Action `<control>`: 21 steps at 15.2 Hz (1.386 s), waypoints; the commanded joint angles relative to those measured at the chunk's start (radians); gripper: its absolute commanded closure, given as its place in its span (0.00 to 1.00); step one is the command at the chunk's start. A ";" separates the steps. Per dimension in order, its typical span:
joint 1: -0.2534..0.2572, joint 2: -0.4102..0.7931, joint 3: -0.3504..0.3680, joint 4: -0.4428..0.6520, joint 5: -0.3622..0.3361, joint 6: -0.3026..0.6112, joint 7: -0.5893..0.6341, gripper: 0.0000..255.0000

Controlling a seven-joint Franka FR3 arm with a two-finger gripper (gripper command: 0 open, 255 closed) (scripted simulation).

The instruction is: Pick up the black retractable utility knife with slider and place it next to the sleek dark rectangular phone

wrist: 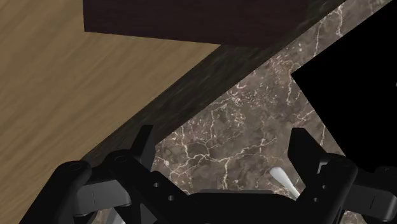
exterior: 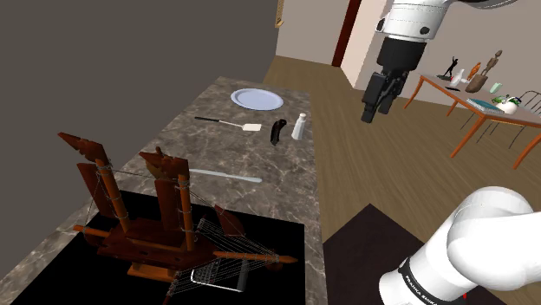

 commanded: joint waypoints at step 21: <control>-0.120 0.664 0.095 0.213 -0.007 0.491 0.444 0.00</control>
